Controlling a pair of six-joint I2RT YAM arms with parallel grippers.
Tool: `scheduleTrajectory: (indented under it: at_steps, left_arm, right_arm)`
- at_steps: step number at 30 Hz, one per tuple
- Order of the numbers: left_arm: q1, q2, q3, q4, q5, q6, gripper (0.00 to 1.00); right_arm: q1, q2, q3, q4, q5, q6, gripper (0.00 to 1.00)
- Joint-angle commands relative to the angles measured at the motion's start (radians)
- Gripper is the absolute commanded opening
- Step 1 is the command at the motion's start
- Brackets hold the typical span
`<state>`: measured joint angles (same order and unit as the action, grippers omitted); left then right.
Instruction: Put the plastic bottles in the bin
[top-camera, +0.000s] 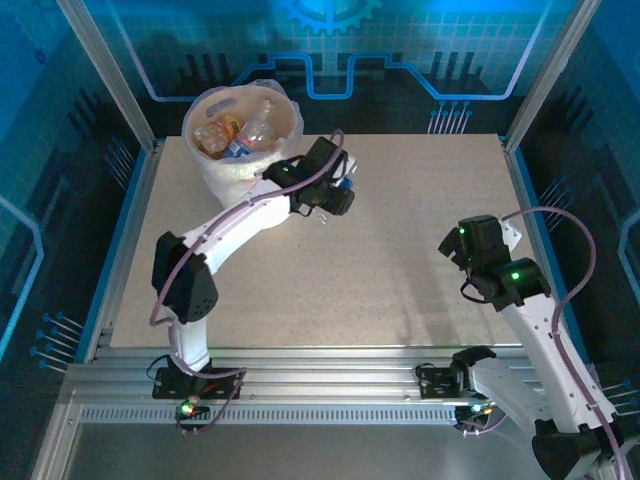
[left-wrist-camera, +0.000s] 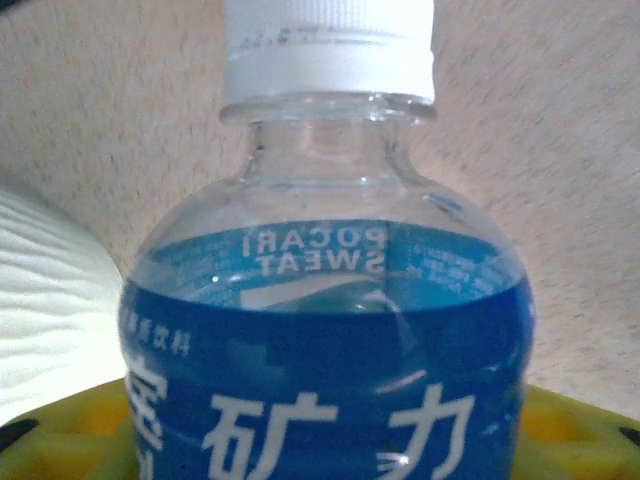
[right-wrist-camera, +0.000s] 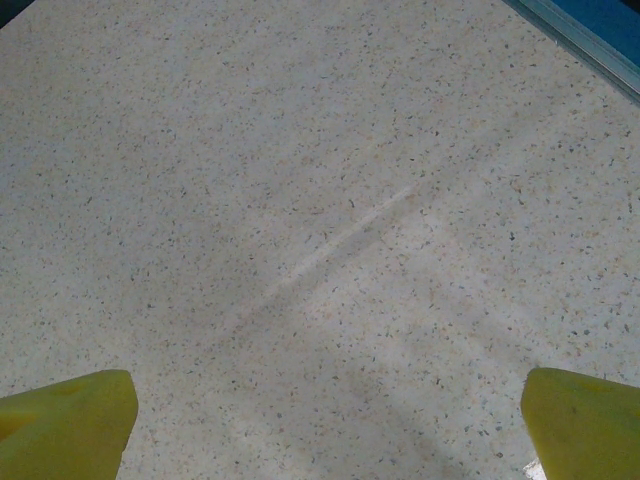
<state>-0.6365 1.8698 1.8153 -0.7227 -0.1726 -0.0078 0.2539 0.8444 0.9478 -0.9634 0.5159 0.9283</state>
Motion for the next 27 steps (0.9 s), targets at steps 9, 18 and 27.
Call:
scheduleTrajectory:
  at_steps: [9, 18, 27]
  left_arm:
    - [0.000, -0.168, 0.109, 0.108, 0.059, 0.067, 0.37]
    - [0.069, -0.172, 0.236, 0.199, -0.010, 0.261, 0.36]
    - [0.288, -0.182, 0.262, 0.401, 0.120, 0.432, 0.37]
  right_arm:
    - [-0.018, -0.005, -0.019, 0.016, -0.006, 0.020, 1.00]
    - [-0.017, -0.008, -0.022, 0.012, -0.004, 0.016, 1.00]
    - [-0.016, -0.002, -0.028, 0.031, -0.018, 0.014, 1.00]
